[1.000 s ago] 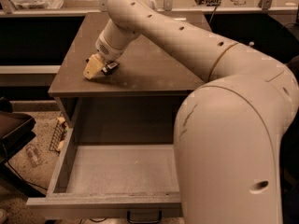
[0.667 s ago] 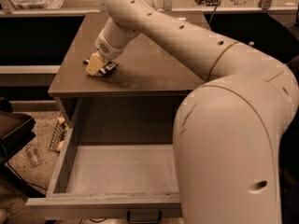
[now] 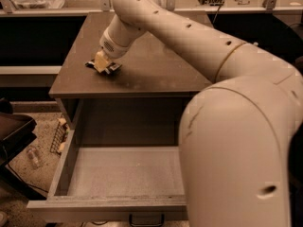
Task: Place rxbar chocolate into top drawer
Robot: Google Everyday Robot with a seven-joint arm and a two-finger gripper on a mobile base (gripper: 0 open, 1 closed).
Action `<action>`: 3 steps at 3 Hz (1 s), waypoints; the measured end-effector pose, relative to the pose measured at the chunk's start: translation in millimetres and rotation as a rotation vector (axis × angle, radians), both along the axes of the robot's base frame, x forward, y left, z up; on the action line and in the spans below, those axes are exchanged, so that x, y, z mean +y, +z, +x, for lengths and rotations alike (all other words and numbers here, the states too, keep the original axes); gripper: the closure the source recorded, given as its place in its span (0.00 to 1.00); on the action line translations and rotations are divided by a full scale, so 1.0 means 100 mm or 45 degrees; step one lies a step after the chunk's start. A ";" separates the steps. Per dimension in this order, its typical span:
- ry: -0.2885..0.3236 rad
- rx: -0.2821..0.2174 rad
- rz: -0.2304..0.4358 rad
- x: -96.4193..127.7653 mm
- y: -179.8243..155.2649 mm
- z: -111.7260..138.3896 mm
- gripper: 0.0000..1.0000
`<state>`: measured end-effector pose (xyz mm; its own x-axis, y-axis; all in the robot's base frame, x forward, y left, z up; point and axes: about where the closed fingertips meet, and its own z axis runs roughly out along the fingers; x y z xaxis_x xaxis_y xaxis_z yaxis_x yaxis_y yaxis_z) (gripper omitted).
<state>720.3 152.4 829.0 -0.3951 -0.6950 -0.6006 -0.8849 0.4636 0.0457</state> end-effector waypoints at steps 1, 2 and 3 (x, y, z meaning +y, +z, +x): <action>-0.116 -0.039 0.042 -0.57 0.27 0.00 1.00; -0.256 -0.086 0.119 -1.15 0.57 -0.18 1.00; -0.403 -0.148 0.194 -1.70 0.80 -0.58 1.00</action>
Offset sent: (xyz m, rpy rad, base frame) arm -0.0557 -0.2172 0.0770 0.1578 -0.1039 -0.3737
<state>662.0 -17.6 909.3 -0.4994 -0.4488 -0.7411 -0.7022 0.7106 0.0429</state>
